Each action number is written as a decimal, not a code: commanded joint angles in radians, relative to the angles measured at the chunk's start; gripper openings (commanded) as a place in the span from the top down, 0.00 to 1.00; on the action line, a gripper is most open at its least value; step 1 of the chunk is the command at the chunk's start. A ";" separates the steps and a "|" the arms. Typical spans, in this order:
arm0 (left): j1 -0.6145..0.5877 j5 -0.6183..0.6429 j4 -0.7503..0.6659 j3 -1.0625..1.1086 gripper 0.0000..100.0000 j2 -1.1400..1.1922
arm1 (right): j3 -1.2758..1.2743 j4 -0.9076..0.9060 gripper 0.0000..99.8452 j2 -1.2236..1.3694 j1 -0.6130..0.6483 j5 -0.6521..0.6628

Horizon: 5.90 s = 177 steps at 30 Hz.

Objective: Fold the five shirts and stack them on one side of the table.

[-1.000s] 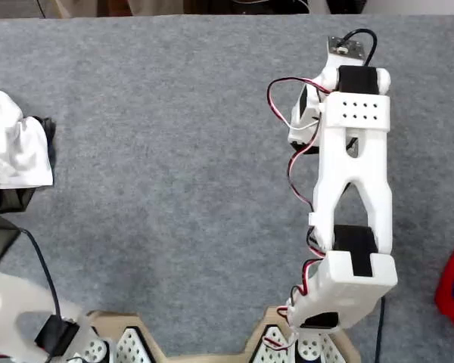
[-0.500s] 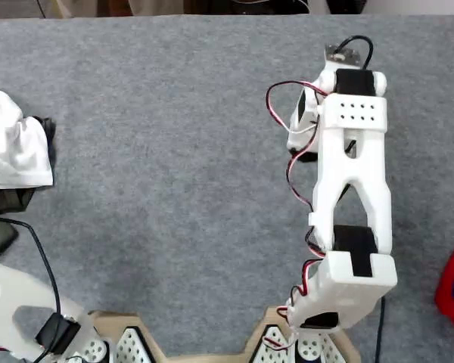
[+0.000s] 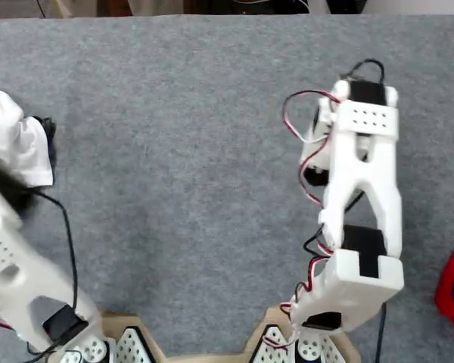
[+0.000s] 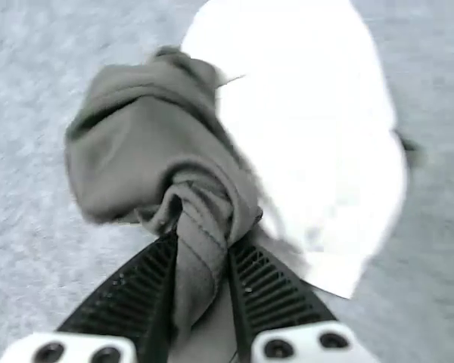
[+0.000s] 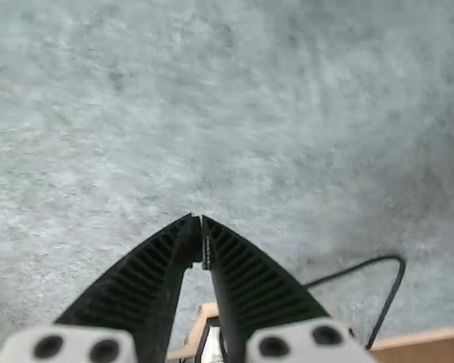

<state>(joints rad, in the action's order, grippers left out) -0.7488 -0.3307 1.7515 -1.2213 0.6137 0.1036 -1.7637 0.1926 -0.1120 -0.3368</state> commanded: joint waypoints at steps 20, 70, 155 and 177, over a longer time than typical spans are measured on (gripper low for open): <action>0.867 0.029 0.006 1.132 0.98 -0.917 | -0.102 -0.018 0.99 -0.068 -0.518 0.733; 0.879 0.021 -0.250 1.846 0.74 -1.445 | -0.251 -0.017 0.99 -0.337 -0.410 1.014; 0.336 0.103 -0.222 1.533 0.70 -1.012 | -0.120 0.005 0.82 -0.409 0.510 0.770; 0.287 0.100 -0.370 1.352 0.96 -0.360 | 0.437 -0.005 0.92 0.420 0.967 0.537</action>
<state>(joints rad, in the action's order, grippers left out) -0.4496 -0.2325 1.3802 0.1857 0.2455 0.4826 -1.7561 0.5715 0.8945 0.2002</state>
